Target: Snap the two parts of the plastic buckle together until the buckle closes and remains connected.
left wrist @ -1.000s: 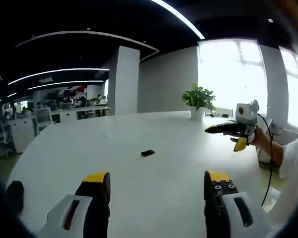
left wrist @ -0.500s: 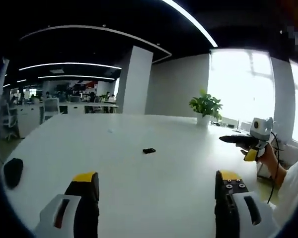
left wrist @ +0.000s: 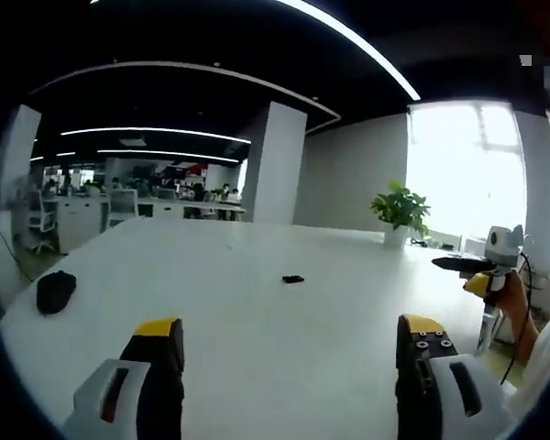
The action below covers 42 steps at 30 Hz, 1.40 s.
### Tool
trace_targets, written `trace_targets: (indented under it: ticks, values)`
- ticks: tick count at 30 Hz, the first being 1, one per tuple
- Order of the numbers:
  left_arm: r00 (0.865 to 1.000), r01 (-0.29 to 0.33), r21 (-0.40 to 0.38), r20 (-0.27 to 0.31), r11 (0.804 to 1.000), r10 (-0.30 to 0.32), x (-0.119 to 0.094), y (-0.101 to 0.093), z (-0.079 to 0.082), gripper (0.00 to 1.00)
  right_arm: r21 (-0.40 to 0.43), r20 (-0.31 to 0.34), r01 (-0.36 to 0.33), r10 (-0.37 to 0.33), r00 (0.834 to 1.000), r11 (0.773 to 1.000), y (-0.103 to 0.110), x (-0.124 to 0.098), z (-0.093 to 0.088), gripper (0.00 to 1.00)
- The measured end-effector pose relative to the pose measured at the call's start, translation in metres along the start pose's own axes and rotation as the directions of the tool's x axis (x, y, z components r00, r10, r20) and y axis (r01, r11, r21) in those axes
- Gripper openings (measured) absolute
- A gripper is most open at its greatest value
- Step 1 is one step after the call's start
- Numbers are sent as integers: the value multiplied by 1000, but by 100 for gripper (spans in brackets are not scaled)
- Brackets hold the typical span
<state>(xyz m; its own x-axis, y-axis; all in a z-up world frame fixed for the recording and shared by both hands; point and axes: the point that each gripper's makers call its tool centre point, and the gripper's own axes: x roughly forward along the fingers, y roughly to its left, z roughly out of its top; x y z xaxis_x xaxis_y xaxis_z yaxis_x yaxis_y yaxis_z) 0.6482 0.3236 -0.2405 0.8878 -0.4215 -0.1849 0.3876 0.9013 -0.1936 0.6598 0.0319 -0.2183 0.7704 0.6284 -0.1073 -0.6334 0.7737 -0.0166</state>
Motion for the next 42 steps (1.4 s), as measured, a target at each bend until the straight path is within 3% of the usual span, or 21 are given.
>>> trace_targets:
  ticks: [9,16,20,27,35,42]
  values:
    - [998,-63,3,27,998,62,-15,2,-13,96,83,-5,75,-75,997,994,4,-24,-24,98]
    - [998,-47,-13,36,999,47,-13,0,-18,94,107,-9,123,-122,992,987,14,-35,-29,100]
    - [997,-39,-61,61,997,43,-15,0,-20,94,102,-20,111,-109,994,989,20,-33,-30,100]
    - [995,-72,-44,60,996,74,-21,6,-22,95,97,-35,153,-150,988,984,12,-31,-27,100]
    - [992,-102,-36,68,994,105,-31,13,-20,97,94,4,207,-209,978,974,4,-35,-13,100]
    - [989,-115,-50,84,992,119,-37,16,-19,98,104,27,201,-205,978,974,6,-31,-7,100]
